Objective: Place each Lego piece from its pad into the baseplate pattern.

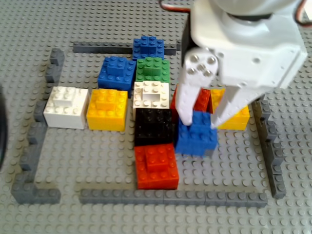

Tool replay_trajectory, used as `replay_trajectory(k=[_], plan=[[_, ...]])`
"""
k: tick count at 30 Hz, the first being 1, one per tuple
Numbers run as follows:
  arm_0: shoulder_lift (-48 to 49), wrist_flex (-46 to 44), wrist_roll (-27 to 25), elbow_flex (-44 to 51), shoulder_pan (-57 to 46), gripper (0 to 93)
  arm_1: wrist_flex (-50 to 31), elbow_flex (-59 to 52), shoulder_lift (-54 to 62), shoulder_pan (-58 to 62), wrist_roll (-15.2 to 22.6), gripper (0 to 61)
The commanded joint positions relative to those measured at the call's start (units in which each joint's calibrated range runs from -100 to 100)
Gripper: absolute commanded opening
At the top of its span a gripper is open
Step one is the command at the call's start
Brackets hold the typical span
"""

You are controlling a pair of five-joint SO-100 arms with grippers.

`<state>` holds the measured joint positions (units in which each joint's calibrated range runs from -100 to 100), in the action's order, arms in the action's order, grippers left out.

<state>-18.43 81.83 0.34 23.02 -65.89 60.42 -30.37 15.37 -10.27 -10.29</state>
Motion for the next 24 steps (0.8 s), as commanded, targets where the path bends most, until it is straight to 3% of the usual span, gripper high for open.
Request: replay_trajectory(k=[1,7,19,24], plan=[[8.0,0.6,-0.1,-3.7,3.0,0.0,-0.9,1.2,-0.1,1.0,0.8,0.2],[15.9,0.6,-0.1,-10.3,7.2,0.0,-1.1,1.3,-0.7,1.5,1.1,0.4],[27.7,0.9,-0.1,-19.7,15.0,0.0,0.0,1.6,3.1,1.2,1.1,22.3],[31.5,1.0,-0.1,-22.6,18.8,0.0,3.4,3.0,6.1,0.4,2.0,23.4]])
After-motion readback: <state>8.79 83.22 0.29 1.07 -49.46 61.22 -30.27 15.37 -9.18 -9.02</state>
